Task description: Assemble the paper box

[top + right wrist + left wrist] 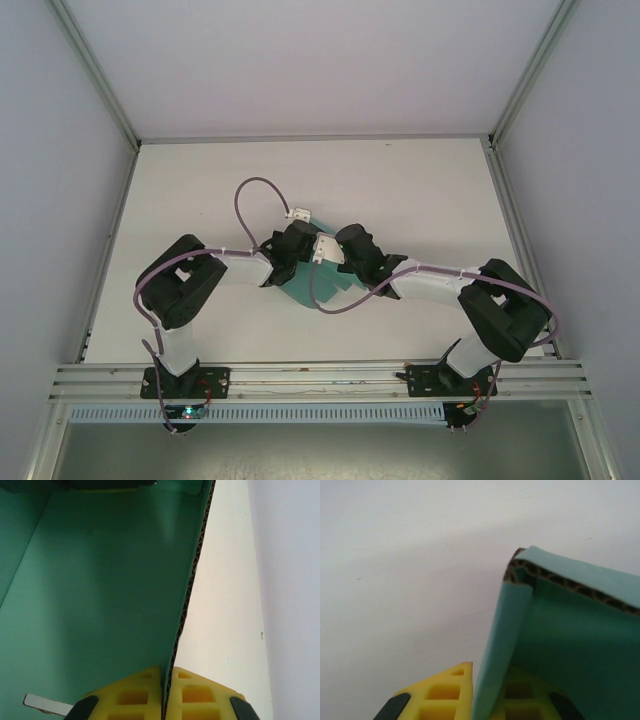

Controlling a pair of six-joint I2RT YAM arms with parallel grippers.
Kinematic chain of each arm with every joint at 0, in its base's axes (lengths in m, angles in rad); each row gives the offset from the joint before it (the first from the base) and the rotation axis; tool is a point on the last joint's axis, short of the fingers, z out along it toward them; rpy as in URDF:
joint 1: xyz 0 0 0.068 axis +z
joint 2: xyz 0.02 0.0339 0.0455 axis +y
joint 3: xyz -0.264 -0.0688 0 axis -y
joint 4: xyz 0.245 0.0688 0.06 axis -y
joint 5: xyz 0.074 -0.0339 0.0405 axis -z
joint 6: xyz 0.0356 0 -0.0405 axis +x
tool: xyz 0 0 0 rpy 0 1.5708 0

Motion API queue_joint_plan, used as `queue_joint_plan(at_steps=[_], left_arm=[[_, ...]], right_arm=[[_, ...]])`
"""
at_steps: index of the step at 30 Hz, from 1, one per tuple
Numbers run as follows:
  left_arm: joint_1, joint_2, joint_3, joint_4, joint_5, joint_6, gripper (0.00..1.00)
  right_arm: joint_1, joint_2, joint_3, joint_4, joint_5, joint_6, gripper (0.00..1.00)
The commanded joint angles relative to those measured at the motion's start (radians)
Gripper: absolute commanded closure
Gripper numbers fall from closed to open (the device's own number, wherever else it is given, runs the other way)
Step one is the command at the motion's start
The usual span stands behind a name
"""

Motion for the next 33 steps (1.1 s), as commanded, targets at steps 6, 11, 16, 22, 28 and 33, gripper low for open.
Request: queue_joint_plan(at_steps=[6, 11, 16, 22, 28, 33], left_arm=[[0.141, -0.125, -0.101, 0.034, 0.167, 0.063, 0.57], [0.194, -0.220, -0.114, -0.009, 0.390, 0.092, 0.45], [0.199, -0.223, -0.095, -0.040, 0.438, 0.126, 0.38], [0.199, -0.159, -0.047, -0.070, 0.451, 0.122, 0.39], [0.187, -0.127, -0.016, -0.137, 0.408, 0.141, 0.47], [0.153, -0.127, -0.027, -0.181, 0.354, 0.160, 0.47]], right_arm=[[0.036, -0.025, -0.051, -0.168, -0.098, -0.024, 1.00], [0.038, -0.034, -0.051, -0.161, -0.094, -0.033, 1.00], [0.042, -0.047, -0.054, -0.149, -0.092, -0.033, 1.00], [0.046, -0.044, -0.051, -0.143, -0.083, -0.035, 1.00], [0.046, -0.043, -0.050, -0.128, -0.061, -0.047, 1.00], [0.042, -0.039, -0.044, -0.128, -0.052, -0.049, 1.00]])
